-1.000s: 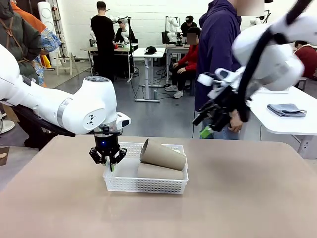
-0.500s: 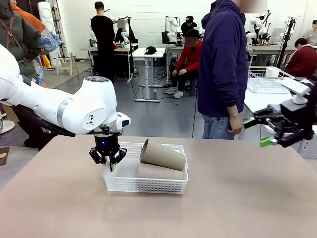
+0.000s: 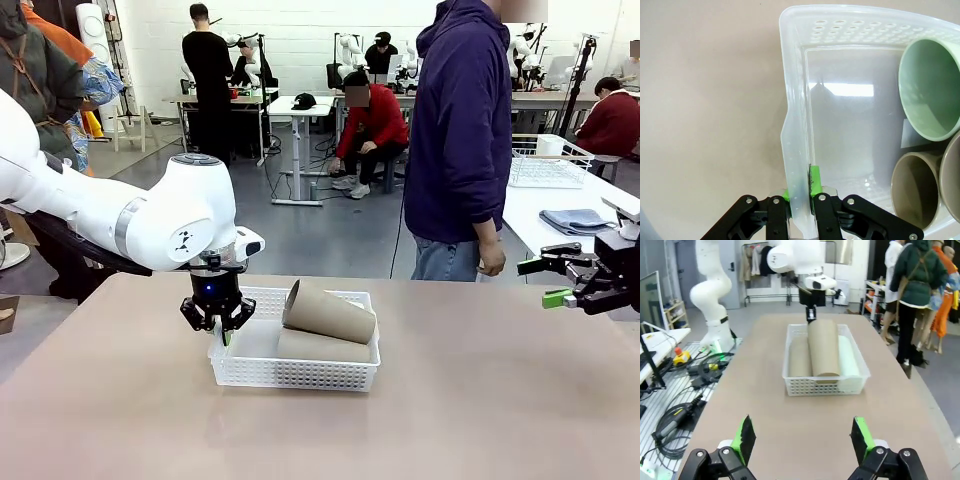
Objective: Clean and organize the cups into the basket.
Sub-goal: Pick up the Reusable plastic cup from the right side of the table and stack it inside the Organizing basket in the center of the table.
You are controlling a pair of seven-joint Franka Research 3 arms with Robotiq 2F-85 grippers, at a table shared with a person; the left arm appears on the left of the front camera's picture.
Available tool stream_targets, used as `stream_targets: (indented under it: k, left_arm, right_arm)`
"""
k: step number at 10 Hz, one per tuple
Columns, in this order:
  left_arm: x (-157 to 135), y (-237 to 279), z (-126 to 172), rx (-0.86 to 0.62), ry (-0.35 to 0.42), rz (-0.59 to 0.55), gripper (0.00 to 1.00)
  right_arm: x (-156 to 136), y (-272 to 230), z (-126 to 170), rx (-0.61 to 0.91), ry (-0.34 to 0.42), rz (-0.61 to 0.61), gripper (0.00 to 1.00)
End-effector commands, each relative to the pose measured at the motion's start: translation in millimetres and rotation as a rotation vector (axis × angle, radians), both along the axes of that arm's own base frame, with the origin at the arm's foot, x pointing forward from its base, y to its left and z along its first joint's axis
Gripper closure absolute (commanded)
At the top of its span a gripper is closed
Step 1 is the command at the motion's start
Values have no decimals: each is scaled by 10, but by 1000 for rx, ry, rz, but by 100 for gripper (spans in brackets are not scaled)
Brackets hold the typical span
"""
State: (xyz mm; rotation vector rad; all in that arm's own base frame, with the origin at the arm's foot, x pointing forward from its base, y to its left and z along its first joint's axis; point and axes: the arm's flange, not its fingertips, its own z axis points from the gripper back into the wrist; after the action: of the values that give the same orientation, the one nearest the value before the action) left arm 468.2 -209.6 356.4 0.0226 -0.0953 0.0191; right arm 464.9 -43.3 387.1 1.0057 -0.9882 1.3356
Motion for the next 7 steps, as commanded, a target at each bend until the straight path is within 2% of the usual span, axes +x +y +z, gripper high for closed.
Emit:
stream_targets:
  k: [1,2,7]
  left_arm:
    - [3,-5,14,3,-4,-8,100]
    - [3,-5,14,3,-4,-8,100]
    - [3,-5,14,3,-4,-8,100]
  right_arm:
    - [-189,150,38,-61,-30,-135,0]
    - [0,0,0,0,0,0,0]
    - [0,0,0,0,0,0,0]
